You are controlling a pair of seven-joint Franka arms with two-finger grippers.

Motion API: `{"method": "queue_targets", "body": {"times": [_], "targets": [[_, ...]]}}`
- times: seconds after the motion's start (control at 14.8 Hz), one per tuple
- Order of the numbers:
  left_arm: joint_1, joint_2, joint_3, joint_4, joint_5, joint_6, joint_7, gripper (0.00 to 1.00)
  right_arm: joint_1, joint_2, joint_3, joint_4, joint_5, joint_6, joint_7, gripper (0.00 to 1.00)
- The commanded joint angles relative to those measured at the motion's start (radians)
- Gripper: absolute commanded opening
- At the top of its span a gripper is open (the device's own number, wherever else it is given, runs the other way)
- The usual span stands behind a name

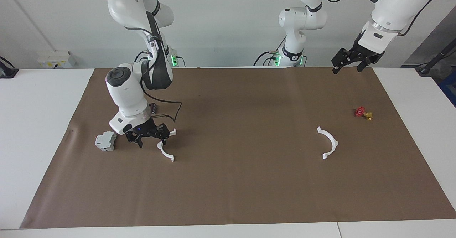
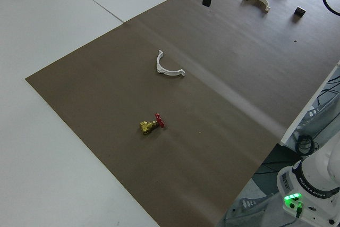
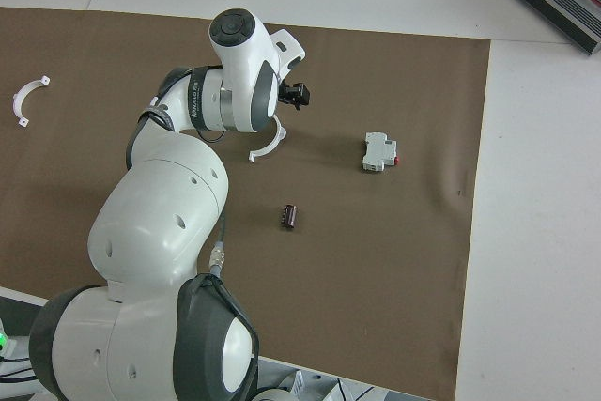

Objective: Assemble drain pipe with both arms
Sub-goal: 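Reach the right gripper to the white half-ring nearer it and grasp it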

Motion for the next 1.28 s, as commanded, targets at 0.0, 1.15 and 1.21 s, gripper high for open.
{"method": "queue_targets", "body": {"times": [0.0,1.15,1.21], "targets": [[0.010,0.017,-0.002,0.014,-0.006,0.006,0.014,1.00,-0.005,0.010,-0.003,-0.048,0.023,0.049,-0.056,1.00],[0.010,0.020,-0.002,0.016,-0.006,0.009,0.012,1.00,0.010,0.042,0.020,-0.073,0.024,0.096,0.028,0.00],[0.010,0.020,-0.002,0.016,-0.006,0.009,0.012,1.00,0.011,0.042,0.023,-0.052,0.024,0.068,0.025,0.00]]}}
